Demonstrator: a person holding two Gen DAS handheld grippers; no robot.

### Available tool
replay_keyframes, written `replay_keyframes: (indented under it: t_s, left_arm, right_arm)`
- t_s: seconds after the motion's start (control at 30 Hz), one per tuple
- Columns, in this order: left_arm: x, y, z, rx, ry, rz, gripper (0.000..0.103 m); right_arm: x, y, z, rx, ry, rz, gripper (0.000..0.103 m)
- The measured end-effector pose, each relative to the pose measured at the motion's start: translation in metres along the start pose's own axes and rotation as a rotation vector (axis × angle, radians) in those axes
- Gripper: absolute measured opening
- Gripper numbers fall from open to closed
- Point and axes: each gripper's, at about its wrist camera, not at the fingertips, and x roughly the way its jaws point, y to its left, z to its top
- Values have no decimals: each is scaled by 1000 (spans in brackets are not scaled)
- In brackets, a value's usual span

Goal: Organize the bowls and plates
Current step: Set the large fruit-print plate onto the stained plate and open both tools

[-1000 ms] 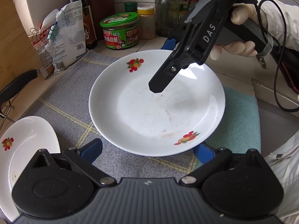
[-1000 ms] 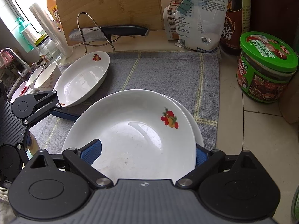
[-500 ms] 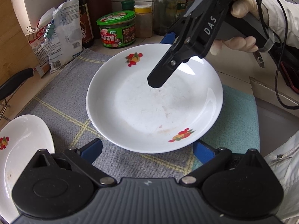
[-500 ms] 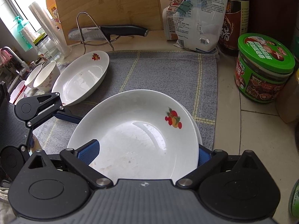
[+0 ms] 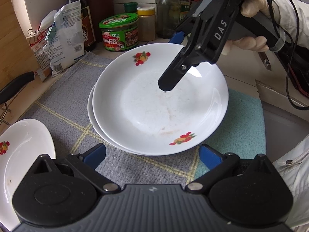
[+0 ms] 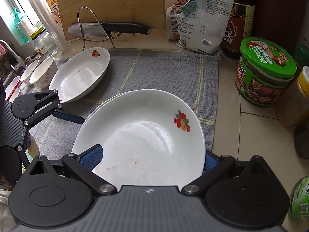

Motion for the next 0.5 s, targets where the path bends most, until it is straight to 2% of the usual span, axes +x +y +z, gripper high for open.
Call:
replay_keyframes:
  t_s: [0.13, 0.23, 0.3, 0.5]
  left_arm:
    - [-3, -4, -2, -3, -8, 1, 102]
    - [-4, -6, -2, -2, -15, -1, 102]
    - [-4, -7, -3, -3, -19, -4, 102]
    - [-9, -8, -3, -15, -48, 18, 102]
  right_arm:
    - [0, 4, 2, -7, 22, -28, 103]
    - [3, 5, 2, -23, 55, -106, 103]
    - [1, 5, 2, -27, 43, -75, 103]
    - [-4, 14, 3, -29, 4, -83, 103]
